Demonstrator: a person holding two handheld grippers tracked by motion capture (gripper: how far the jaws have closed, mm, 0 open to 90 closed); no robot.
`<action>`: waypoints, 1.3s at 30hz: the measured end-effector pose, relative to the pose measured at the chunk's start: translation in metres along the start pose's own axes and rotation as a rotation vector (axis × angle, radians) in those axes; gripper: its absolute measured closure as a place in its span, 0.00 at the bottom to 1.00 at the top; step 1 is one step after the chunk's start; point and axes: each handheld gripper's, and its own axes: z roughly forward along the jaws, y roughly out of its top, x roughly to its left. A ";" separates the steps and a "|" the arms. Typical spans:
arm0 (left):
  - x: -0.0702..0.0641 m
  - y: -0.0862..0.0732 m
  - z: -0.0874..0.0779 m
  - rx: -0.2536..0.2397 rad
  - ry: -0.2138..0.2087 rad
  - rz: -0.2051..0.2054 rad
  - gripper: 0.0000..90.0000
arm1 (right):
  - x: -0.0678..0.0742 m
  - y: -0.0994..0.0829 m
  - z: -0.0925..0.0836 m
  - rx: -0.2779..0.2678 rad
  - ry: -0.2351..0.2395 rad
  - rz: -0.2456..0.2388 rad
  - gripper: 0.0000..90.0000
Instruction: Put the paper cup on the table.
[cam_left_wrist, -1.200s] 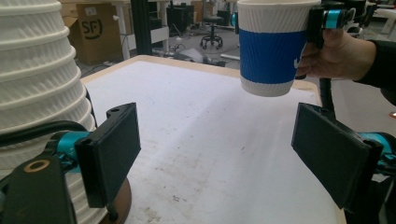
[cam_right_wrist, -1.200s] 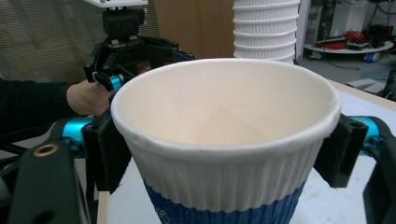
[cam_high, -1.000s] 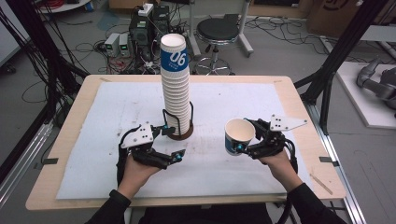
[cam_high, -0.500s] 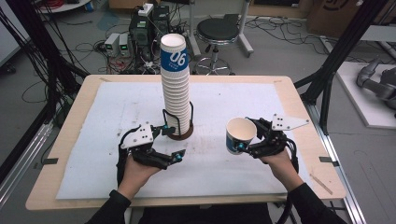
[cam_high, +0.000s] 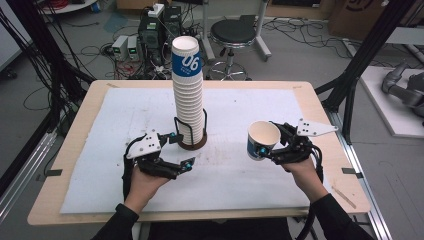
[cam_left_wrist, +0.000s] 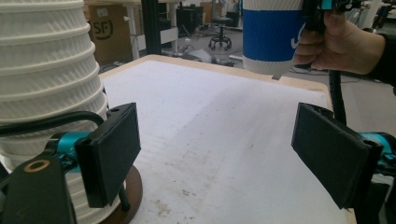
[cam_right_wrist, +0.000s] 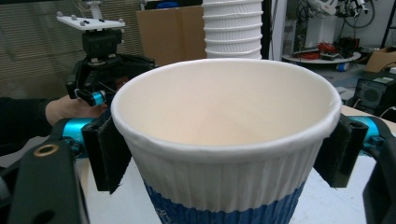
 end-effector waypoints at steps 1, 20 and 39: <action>0.000 0.000 0.000 -0.002 0.001 -0.004 0.17 | -0.001 0.000 0.000 0.001 -0.003 0.001 0.22; 0.001 -0.004 -0.007 0.008 0.025 -0.011 0.17 | -0.017 0.000 -0.007 -0.008 -0.103 0.007 0.22; 0.002 -0.004 -0.007 0.008 0.022 -0.015 0.17 | -0.050 -0.013 -0.009 -0.016 -0.315 0.066 0.22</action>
